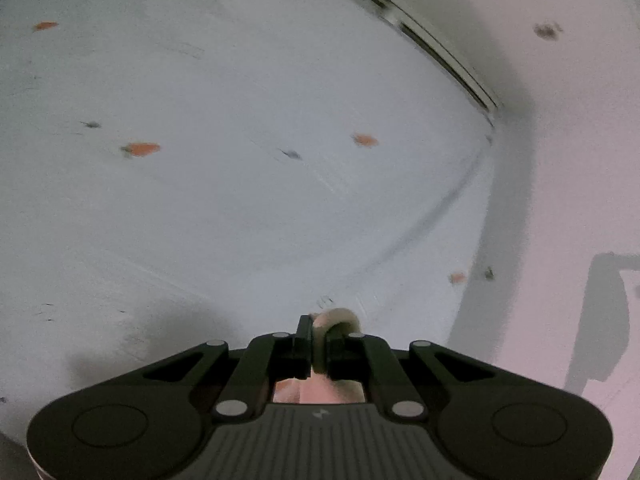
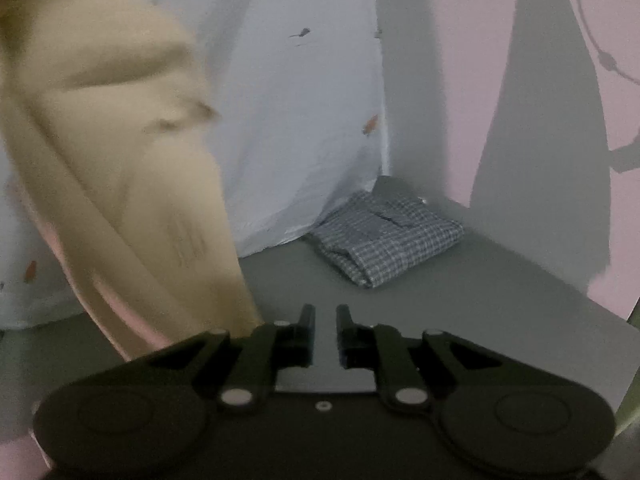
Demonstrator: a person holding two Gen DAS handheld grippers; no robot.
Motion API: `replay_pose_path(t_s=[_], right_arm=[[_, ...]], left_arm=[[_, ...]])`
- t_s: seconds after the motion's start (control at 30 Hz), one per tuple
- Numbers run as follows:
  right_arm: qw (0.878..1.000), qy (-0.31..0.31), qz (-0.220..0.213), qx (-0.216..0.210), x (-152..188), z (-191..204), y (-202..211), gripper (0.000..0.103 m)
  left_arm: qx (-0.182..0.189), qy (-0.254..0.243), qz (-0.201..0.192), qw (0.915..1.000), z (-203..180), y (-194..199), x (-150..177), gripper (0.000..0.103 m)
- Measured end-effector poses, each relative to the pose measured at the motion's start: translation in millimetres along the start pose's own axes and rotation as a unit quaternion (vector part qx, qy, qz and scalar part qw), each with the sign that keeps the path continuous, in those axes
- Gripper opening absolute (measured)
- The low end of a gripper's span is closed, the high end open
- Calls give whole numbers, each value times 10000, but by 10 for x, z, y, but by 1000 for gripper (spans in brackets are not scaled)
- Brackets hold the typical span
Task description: Fold clothes
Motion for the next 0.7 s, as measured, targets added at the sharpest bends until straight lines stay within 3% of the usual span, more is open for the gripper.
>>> replay_pose_path(t_s=[0.07,0.13,0.17,0.2,0.27,0.3,0.33,0.37,0.4,0.47,0.5,0.53,0.7], right_arm=[[9999,79,55,-85,-5,69,-90,14],[9993,306,131,-178,44,158,-145,14],[9986,431,183,-239,90,219,-160,15],[9978,541,251,-305,145,310,-186,17],[9954,711,438,-464,272,494,-237,26],[9938,798,553,-539,349,609,-269,29],[9922,889,651,-585,427,714,-301,32],[9901,1001,754,-635,506,817,-346,35],[9874,1130,861,-692,584,928,-408,36],[9804,1499,1024,-767,728,1147,-504,40],[9758,1741,1075,-777,803,1244,-526,41],[9711,1966,1110,-780,877,1320,-539,45],[9341,3217,1402,-652,1265,1556,-739,52]], left_arm=[[-544,-3,232,9983,417,235,121,7],[-1178,72,691,9906,939,490,363,8],[-1625,83,1007,9815,1208,626,550,9],[-2147,15,1447,9659,1500,786,812,10],[-3178,-152,2353,9184,2076,1151,1347,14],[-3494,-188,2876,8915,2328,1298,1666,28],[-3757,-213,3407,8616,2568,1442,1993,36],[-4002,-237,3922,8279,2803,1592,2310,36],[-4100,-261,4345,8016,2979,1733,2621,36],[-4015,-190,4798,7799,3146,1907,3050,36],[-3888,-192,4927,7783,3175,1934,3193,36],[-3713,-250,4993,7824,3185,1828,3268,37],[-2334,-1135,5119,8189,2916,1018,3708,48]])
Point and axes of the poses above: each gripper's, at about its wrist camera, not at the fingertips, and y roughly against the way its jaws point, z to its left, x to its underside, the point moved 7 cm from there along -y, roughly the way its jaws point, and after that the axes turned 15 degrees about -y, right-handed, at the moved point
